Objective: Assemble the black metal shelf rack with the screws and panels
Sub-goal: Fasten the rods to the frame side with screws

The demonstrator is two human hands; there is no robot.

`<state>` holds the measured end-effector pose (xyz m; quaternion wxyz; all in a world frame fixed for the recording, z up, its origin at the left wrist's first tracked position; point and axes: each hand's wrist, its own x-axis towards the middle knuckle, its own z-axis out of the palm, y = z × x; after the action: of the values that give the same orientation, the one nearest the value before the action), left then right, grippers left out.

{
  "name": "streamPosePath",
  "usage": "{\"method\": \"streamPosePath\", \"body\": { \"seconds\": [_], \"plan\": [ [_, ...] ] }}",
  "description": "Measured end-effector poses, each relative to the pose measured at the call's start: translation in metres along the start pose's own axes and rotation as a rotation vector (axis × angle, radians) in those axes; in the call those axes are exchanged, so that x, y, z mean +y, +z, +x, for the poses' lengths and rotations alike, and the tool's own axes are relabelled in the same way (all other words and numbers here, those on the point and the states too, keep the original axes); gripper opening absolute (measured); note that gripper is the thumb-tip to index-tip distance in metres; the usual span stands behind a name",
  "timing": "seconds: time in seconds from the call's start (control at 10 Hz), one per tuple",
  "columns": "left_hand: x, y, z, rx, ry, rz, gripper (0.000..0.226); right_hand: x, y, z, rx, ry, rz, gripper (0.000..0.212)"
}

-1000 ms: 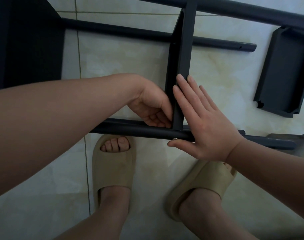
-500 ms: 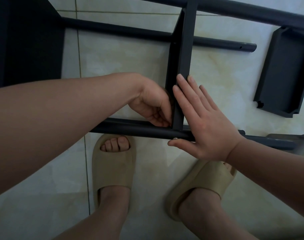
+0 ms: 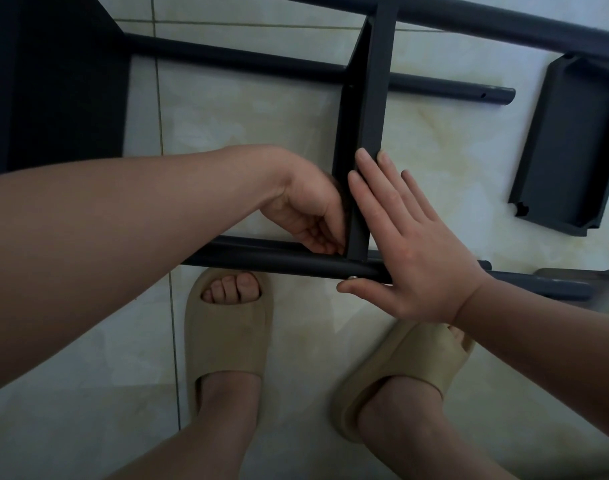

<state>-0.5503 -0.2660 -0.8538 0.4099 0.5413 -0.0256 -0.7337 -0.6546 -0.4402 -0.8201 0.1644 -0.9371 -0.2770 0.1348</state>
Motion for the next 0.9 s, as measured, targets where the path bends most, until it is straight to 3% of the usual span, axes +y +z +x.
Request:
{"method": "streamPosePath", "body": {
  "seconds": [0.2,0.4,0.6,0.9],
  "plan": [
    [-0.003,0.003,-0.002,0.0,0.054,-0.06,0.039,0.001,0.0,-0.001,0.002,-0.002,-0.001,0.106],
    [-0.004,0.0,-0.003,-0.057,-0.032,-0.066,0.021,0.0,0.0,0.0,0.005,-0.001,0.004,0.106],
    [0.0,-0.001,0.002,0.01,-0.077,0.01,0.01,0.0,-0.001,-0.001,-0.001,0.001,0.003,0.106],
    [0.005,0.0,-0.001,0.016,-0.034,0.035,0.019,0.0,0.0,0.0,0.003,0.001,0.005,0.106]
  ]
}}
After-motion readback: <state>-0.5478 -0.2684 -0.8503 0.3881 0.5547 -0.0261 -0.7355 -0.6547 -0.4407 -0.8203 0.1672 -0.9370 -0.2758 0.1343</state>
